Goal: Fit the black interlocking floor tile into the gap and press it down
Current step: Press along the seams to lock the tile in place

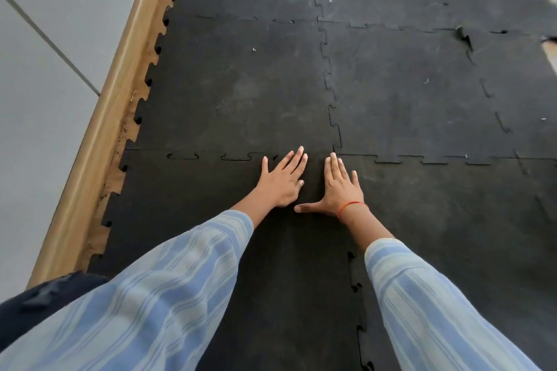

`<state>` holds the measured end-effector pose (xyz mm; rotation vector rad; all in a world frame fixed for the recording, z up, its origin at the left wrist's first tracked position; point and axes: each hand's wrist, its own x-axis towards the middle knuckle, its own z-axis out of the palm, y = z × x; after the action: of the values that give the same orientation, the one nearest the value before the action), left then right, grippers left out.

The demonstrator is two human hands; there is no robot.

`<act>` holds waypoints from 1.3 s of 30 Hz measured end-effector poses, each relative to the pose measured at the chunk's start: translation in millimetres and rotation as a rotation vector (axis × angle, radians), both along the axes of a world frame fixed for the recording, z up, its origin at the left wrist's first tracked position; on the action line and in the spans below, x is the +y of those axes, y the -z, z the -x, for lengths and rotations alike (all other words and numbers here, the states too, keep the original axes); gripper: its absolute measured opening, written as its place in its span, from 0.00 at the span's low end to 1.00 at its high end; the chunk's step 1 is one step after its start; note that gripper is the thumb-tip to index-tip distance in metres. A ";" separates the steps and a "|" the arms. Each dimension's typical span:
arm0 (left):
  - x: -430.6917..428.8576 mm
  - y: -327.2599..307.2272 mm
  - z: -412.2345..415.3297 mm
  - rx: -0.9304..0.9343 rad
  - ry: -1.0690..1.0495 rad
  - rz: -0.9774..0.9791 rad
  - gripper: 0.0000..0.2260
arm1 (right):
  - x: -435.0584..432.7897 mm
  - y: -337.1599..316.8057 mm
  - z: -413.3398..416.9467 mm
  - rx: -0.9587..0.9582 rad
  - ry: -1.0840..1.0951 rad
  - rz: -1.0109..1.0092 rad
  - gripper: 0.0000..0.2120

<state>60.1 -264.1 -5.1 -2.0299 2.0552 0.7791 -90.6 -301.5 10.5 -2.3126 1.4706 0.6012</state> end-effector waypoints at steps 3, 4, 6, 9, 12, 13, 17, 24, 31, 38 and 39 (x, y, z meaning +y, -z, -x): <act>-6.0 0.1 4.7 -0.026 0.015 -0.038 0.28 | -9.8 -0.2 -5.0 0.053 -0.016 -0.031 0.69; -7.9 0.0 5.9 -0.036 0.018 -0.050 0.27 | -12.4 -1.4 -8.1 0.069 -0.020 -0.040 0.69; -9.2 0.2 6.7 -0.037 0.006 -0.064 0.27 | -12.7 -0.7 -11.2 0.082 -0.026 -0.055 0.68; -9.3 1.3 8.2 -0.050 0.008 -0.092 0.28 | -8.4 5.1 -7.3 0.062 -0.018 -0.085 0.68; -14.0 -2.0 6.9 -0.061 0.014 -0.135 0.28 | -12.7 5.2 -5.4 0.024 0.003 -0.113 0.68; -14.9 -4.6 6.5 -0.058 0.017 -0.149 0.28 | -10.7 5.3 -4.2 -0.002 0.013 -0.107 0.68; -7.9 -6.3 6.0 -0.037 0.020 -0.127 0.28 | 32.2 19.1 10.6 -0.110 0.142 0.137 0.60; 19.8 8.2 1.7 0.002 0.024 -0.028 0.26 | 51.9 26.6 9.7 -0.118 0.227 0.201 0.50; 18.9 9.1 0.3 0.008 0.035 -0.043 0.26 | 44.1 23.2 17.7 -0.180 0.211 0.065 0.36; 20.2 2.3 3.7 0.000 0.035 -0.042 0.26 | 39.2 23.7 22.5 -0.191 0.164 0.034 0.34; 23.1 0.8 5.2 -0.001 0.041 -0.049 0.26 | 41.3 22.8 25.2 -0.206 0.162 0.040 0.34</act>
<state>54.9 -241.1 -5.9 -1.9561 2.0494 0.8122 -115.8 -260.1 -12.2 -2.1826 1.5625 0.2824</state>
